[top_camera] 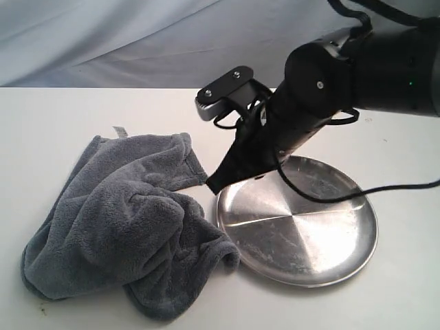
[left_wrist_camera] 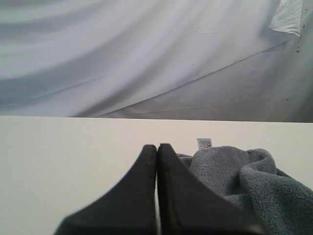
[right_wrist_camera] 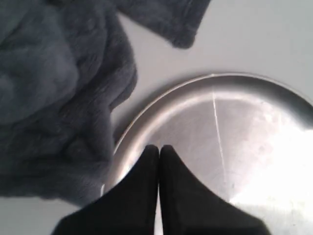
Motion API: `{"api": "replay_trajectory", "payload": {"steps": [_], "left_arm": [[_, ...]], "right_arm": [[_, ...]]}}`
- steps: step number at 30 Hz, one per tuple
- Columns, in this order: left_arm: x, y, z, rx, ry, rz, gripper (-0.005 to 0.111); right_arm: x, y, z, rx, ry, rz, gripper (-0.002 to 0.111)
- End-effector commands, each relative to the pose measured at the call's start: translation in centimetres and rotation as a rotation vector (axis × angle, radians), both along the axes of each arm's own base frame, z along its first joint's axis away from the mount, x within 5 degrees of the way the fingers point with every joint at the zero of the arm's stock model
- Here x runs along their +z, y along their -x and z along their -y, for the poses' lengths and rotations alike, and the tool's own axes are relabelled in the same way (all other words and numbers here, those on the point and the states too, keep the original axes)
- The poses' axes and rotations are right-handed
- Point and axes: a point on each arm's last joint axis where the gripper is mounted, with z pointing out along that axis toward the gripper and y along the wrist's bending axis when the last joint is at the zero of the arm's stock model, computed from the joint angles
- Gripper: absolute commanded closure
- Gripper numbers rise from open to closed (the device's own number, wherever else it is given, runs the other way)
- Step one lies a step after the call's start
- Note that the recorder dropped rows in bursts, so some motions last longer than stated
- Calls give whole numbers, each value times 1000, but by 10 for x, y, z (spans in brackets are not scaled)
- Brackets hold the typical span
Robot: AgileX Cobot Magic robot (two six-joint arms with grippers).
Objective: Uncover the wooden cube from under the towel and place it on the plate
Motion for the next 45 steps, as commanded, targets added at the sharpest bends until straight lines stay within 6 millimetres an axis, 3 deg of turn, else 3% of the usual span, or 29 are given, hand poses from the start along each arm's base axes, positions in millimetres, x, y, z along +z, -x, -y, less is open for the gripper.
{"api": "replay_trajectory", "payload": {"steps": [1, 9, 16, 23, 31, 38, 45], "left_arm": [[-1, 0, 0, -1, 1, -1, 105], [-1, 0, 0, -1, 1, -1, 105], [-1, 0, 0, -1, 1, -1, 105], [-1, 0, 0, -1, 1, -1, 105], [-1, 0, 0, -1, 1, -1, 105], [-1, 0, 0, -1, 1, -1, 105], [-1, 0, 0, -1, 1, -1, 105]], "right_arm": [[-2, -33, -4, -76, -45, -11, 108], [3, -73, -53, -51, -68, -77, 108], [0, -73, -107, 35, -62, -160, 108], [2, -46, -159, 148, -96, -121, 108], [7, 2, -201, 281, -108, -103, 108], [5, 44, -222, 403, -58, -127, 108], [9, 83, -229, 493, 47, -148, 108]]}}
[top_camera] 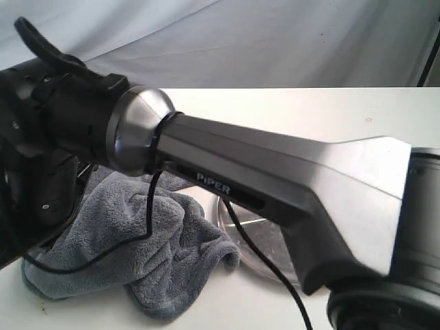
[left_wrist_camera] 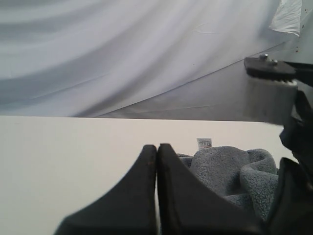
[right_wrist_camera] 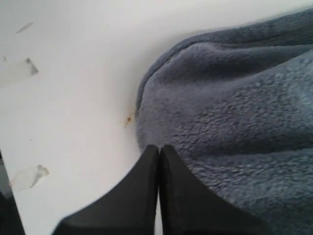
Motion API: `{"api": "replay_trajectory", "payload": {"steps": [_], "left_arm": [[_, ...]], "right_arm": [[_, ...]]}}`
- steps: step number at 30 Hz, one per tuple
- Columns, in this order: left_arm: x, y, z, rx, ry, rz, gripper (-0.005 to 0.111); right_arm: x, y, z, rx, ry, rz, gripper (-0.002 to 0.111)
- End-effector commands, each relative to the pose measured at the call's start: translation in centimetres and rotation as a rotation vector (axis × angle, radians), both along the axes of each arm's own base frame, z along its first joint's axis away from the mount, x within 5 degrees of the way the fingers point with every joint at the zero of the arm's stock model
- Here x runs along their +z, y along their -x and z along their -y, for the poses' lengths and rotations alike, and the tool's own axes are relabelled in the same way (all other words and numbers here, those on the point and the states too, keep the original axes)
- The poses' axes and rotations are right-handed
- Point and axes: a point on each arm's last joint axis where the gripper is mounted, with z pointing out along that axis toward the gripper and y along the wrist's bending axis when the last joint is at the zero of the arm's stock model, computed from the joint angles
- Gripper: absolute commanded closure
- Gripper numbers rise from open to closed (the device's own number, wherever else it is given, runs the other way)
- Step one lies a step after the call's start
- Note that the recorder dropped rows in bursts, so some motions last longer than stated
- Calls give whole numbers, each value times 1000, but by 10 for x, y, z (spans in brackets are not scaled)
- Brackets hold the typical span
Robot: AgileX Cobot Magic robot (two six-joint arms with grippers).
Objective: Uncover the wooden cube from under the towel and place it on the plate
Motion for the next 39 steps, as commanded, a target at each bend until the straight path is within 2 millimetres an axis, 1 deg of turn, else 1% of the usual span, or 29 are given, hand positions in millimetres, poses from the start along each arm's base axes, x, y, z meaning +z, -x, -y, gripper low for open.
{"api": "replay_trajectory", "payload": {"steps": [1, 5, 7, 9, 14, 18, 23, 27, 29, 30, 31, 35, 38, 39], "left_arm": [[-1, 0, 0, -1, 1, -1, 105], [-1, 0, 0, -1, 1, -1, 105], [-1, 0, 0, -1, 1, -1, 105], [-1, 0, 0, -1, 1, -1, 105], [-1, 0, 0, -1, 1, -1, 105], [-1, 0, 0, -1, 1, -1, 105], [-1, 0, 0, -1, 1, -1, 105], [-1, 0, 0, -1, 1, -1, 105], [-1, 0, 0, -1, 1, -1, 105], [-1, 0, 0, -1, 1, -1, 105], [-1, 0, 0, -1, 1, -1, 105], [-1, 0, 0, -1, 1, -1, 105], [-1, 0, 0, -1, 1, -1, 105], [-1, 0, 0, -1, 1, -1, 105]], "right_arm": [[15, 24, -1, 62, 38, 20, 108], [17, 48, 1, 106, 62, 14, 108], [15, 56, 5, 120, 84, 9, 108], [12, 59, 13, 123, 102, 4, 108], [-3, 64, 41, 118, 155, 28, 108], [-9, 60, 72, 81, 166, 26, 108], [-10, 43, 118, -33, 141, 27, 108], [-6, 25, 155, -130, 102, 46, 108], [-5, 12, 174, -194, 83, 57, 108], [-4, 6, 181, -223, 73, 62, 108], [-4, -12, 195, -302, 58, 66, 108], [-7, -49, 215, -446, -36, 107, 108], [-10, -74, 222, -527, -76, 105, 108], [-14, -89, 220, -545, -63, 91, 108]]}}
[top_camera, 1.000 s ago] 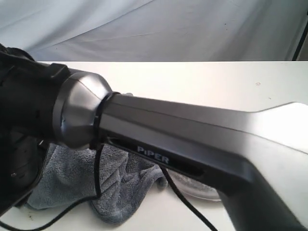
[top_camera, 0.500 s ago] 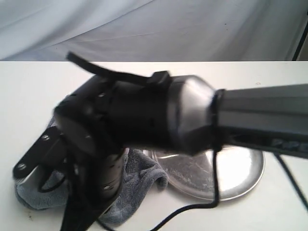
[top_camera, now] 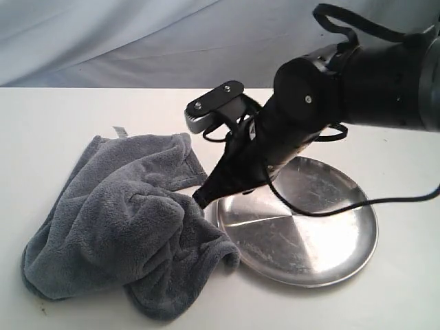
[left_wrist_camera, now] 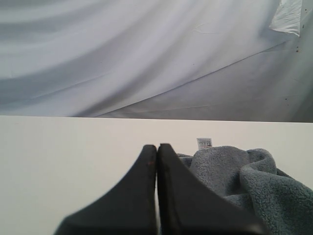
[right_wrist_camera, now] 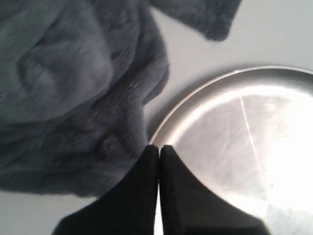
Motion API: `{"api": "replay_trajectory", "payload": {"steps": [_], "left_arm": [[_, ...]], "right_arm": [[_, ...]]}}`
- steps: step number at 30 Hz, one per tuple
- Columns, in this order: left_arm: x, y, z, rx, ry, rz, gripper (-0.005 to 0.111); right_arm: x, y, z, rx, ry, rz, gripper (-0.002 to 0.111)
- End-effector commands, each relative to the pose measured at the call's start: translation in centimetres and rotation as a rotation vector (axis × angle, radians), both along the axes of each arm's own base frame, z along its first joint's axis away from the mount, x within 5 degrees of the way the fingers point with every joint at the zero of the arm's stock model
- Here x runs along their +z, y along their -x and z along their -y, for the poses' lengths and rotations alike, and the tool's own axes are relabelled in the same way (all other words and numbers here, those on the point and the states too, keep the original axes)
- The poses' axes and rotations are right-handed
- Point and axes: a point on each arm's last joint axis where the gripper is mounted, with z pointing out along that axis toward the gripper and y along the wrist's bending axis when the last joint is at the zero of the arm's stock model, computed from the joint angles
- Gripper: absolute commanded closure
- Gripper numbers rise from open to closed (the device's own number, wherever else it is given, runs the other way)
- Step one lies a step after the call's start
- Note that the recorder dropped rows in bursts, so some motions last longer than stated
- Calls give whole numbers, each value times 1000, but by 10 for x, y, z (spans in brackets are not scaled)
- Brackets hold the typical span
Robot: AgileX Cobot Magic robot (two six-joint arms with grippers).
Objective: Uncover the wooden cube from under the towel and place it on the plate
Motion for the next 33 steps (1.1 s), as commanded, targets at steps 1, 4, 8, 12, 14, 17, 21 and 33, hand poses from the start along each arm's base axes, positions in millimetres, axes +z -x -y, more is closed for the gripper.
{"api": "replay_trajectory", "payload": {"steps": [1, 4, 8, 12, 14, 17, 21, 33], "left_arm": [[-1, 0, 0, -1, 1, -1, 105], [-1, 0, 0, -1, 1, -1, 105], [-1, 0, 0, -1, 1, -1, 105], [-1, 0, 0, -1, -1, -1, 105], [-1, 0, 0, -1, -1, -1, 105], [-1, 0, 0, -1, -1, -1, 105], [-1, 0, 0, -1, 2, -1, 105], [-1, 0, 0, -1, 0, -1, 105]], "right_arm": [[-5, -49, -4, -90, -33, -9, 108], [-3, -75, -28, -90, -54, -47, 108], [0, -94, -68, -52, -102, -84, 108], [4, -90, -116, 32, -150, -79, 108], [3, -81, -142, 83, -173, -60, 108], [-6, -62, -175, 145, -211, -83, 108], [-10, -34, -197, 235, -188, -79, 108], [-12, 79, -239, 563, 83, -94, 108]]}}
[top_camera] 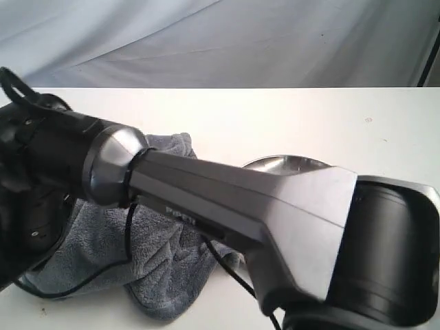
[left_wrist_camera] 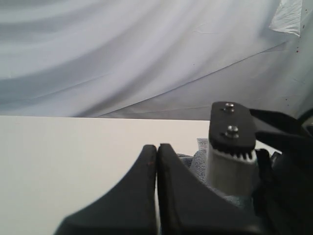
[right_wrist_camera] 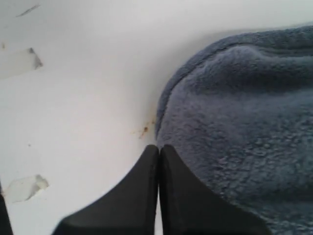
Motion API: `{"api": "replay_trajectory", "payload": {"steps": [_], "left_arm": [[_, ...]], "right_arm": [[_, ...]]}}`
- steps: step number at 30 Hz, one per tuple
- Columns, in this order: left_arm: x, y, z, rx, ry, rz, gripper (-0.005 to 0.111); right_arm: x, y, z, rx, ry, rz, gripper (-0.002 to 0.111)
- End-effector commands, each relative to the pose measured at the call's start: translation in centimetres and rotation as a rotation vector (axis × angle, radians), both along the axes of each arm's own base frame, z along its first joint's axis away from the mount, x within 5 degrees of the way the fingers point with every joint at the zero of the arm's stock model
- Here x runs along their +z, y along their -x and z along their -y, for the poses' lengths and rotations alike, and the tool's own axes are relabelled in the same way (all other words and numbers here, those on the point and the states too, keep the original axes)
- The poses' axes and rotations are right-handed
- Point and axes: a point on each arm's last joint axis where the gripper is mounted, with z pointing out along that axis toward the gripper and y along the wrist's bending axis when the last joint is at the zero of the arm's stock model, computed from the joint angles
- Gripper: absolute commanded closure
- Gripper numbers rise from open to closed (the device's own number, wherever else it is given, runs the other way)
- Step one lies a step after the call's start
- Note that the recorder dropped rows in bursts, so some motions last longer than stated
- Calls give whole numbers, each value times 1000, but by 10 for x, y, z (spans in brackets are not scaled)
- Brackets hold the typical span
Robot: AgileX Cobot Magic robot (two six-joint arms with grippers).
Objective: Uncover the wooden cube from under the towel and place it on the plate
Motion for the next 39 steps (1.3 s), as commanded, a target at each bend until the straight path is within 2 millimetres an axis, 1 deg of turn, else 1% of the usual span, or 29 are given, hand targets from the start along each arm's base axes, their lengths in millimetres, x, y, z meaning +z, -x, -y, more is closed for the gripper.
{"api": "replay_trajectory", "payload": {"steps": [1, 4, 6, 11, 14, 17, 20, 22, 23, 24, 25, 26, 27, 29, 30, 34, 36, 39], "left_arm": [[-1, 0, 0, -1, 0, -1, 105], [-1, 0, 0, -1, 2, -1, 105], [-1, 0, 0, -1, 2, -1, 105], [-1, 0, 0, -1, 2, -1, 105], [-1, 0, 0, -1, 2, -1, 105], [-1, 0, 0, -1, 0, -1, 105], [-1, 0, 0, -1, 0, -1, 105], [-1, 0, 0, -1, 0, -1, 105], [-1, 0, 0, -1, 0, -1, 105], [-1, 0, 0, -1, 0, -1, 105], [-1, 0, 0, -1, 0, -1, 105], [-1, 0, 0, -1, 0, -1, 105], [-1, 0, 0, -1, 0, -1, 105], [-1, 0, 0, -1, 2, -1, 105], [-1, 0, 0, -1, 2, -1, 105], [-1, 0, 0, -1, 2, -1, 105], [-1, 0, 0, -1, 2, -1, 105], [-1, 0, 0, -1, 2, -1, 105]], "right_arm": [[10, 25, -4, 53, 40, -1, 108], [10, 35, -8, 66, 44, 5, 108], [9, 34, -7, 52, 51, 8, 108], [14, 39, 5, 48, 80, -9, 108], [18, 45, 19, 47, 116, -23, 108], [14, 50, 34, 41, 123, -25, 108], [11, 54, 52, 24, 111, -20, 108], [10, 53, 69, -10, 96, -19, 108], [12, 52, 76, -30, 78, -14, 108], [9, 50, 88, -61, 78, -18, 108], [12, 48, 96, -83, 55, -10, 108], [10, 46, 106, -107, 51, -10, 108], [14, 43, 115, -129, 18, 5, 108], [16, 38, 131, -172, -8, 15, 108], [21, 33, 141, -208, -39, 26, 108], [42, 16, 168, -352, -151, 55, 108], [53, 1, 180, -426, -217, 82, 108], [61, -15, 187, -494, -301, 112, 108]]}}
